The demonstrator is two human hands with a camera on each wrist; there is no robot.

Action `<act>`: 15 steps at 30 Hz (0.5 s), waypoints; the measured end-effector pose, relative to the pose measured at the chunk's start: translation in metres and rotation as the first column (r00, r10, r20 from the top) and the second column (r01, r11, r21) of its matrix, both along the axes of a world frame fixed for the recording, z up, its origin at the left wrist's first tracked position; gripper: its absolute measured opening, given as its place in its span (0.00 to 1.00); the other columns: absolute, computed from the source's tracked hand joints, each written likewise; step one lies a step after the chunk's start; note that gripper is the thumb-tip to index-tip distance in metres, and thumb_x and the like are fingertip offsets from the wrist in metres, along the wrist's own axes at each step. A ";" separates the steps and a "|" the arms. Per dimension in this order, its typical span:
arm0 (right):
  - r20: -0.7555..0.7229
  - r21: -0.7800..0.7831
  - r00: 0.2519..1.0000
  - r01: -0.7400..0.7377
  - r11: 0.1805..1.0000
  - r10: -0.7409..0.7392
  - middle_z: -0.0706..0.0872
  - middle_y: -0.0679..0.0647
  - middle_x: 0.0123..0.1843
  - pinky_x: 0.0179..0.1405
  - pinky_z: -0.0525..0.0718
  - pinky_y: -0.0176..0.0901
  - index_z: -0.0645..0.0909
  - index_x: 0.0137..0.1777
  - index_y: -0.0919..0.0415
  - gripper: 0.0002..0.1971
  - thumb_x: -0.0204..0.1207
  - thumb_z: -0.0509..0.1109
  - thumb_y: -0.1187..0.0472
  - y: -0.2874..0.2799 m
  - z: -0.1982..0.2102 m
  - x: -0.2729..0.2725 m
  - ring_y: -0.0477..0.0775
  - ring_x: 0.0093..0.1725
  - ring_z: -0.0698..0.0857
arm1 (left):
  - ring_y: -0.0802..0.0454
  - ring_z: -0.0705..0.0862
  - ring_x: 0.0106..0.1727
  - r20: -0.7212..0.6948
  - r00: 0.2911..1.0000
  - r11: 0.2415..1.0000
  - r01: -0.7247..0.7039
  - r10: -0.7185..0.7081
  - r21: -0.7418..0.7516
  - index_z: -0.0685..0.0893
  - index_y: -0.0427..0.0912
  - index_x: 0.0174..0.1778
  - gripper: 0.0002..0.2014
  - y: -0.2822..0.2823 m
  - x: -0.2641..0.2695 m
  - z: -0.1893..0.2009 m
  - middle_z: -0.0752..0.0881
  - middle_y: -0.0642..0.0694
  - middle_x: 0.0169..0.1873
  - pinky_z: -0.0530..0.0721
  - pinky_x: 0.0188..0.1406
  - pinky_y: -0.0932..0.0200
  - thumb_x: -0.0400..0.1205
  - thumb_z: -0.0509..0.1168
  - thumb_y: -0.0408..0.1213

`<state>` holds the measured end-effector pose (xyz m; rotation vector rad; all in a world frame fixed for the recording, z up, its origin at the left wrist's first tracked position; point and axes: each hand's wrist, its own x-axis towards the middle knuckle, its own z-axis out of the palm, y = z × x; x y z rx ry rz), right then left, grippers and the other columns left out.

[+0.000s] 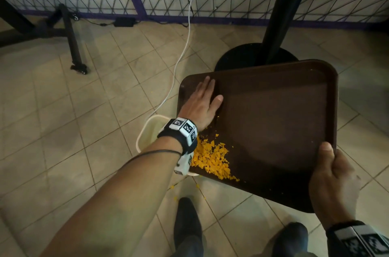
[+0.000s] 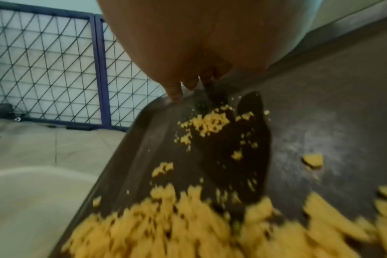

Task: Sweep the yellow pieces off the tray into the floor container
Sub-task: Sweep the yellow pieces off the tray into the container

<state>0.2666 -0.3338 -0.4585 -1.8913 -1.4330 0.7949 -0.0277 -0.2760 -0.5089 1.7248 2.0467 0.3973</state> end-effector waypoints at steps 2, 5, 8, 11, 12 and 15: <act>-0.022 0.001 1.000 0.001 1.000 -0.001 0.81 0.61 0.38 0.37 0.75 0.53 0.77 0.45 0.63 0.24 0.87 0.49 0.44 0.000 0.001 0.000 0.64 0.39 0.78 | 0.55 0.42 0.86 0.016 1.000 0.999 -0.013 0.014 -0.050 0.45 0.50 0.87 0.36 -0.018 0.006 -0.013 0.41 0.53 0.87 0.45 0.83 0.54 0.87 0.40 0.64; -0.036 0.017 0.999 -0.005 1.000 0.005 0.80 0.59 0.37 0.35 0.71 0.50 0.77 0.45 0.64 0.23 0.88 0.50 0.46 0.000 0.002 0.002 0.63 0.38 0.77 | 0.59 0.39 0.85 -0.029 0.999 0.990 0.023 -0.028 -0.139 0.39 0.52 0.87 0.38 -0.077 0.003 -0.037 0.35 0.57 0.85 0.47 0.84 0.53 0.84 0.36 0.69; -0.028 0.023 1.000 -0.007 1.000 0.008 0.80 0.58 0.37 0.37 0.72 0.50 0.77 0.47 0.62 0.22 0.88 0.50 0.46 0.001 0.002 0.004 0.61 0.38 0.77 | 0.56 0.44 0.86 -0.075 0.997 0.975 0.017 -0.035 -0.221 0.42 0.52 0.87 0.38 -0.105 -0.009 -0.041 0.37 0.57 0.85 0.54 0.85 0.47 0.84 0.36 0.68; -0.018 0.036 1.000 -0.018 0.999 0.019 0.81 0.58 0.36 0.38 0.76 0.54 0.77 0.45 0.63 0.24 0.88 0.49 0.45 0.000 0.000 0.004 0.62 0.38 0.78 | 0.58 0.43 0.86 -0.069 0.997 0.992 -0.036 0.028 -0.117 0.43 0.51 0.87 0.36 -0.076 -0.006 -0.021 0.38 0.56 0.86 0.49 0.83 0.52 0.85 0.37 0.66; -0.015 0.044 1.000 -0.019 0.999 0.020 0.80 0.58 0.35 0.37 0.75 0.53 0.76 0.44 0.63 0.24 0.88 0.50 0.46 0.000 0.000 0.003 0.62 0.37 0.78 | 0.59 0.42 0.85 -0.054 0.998 0.997 -0.030 0.026 -0.065 0.42 0.51 0.87 0.36 -0.059 -0.001 -0.013 0.38 0.55 0.86 0.47 0.83 0.53 0.86 0.37 0.66; -0.019 0.054 1.000 -0.014 0.998 0.016 0.79 0.56 0.33 0.33 0.71 0.50 0.75 0.42 0.64 0.23 0.88 0.50 0.47 0.000 0.001 0.002 0.60 0.34 0.77 | 0.58 0.41 0.86 -0.043 0.999 1.000 0.021 -0.021 0.010 0.43 0.50 0.87 0.37 -0.018 0.017 0.001 0.39 0.53 0.86 0.44 0.84 0.54 0.86 0.39 0.66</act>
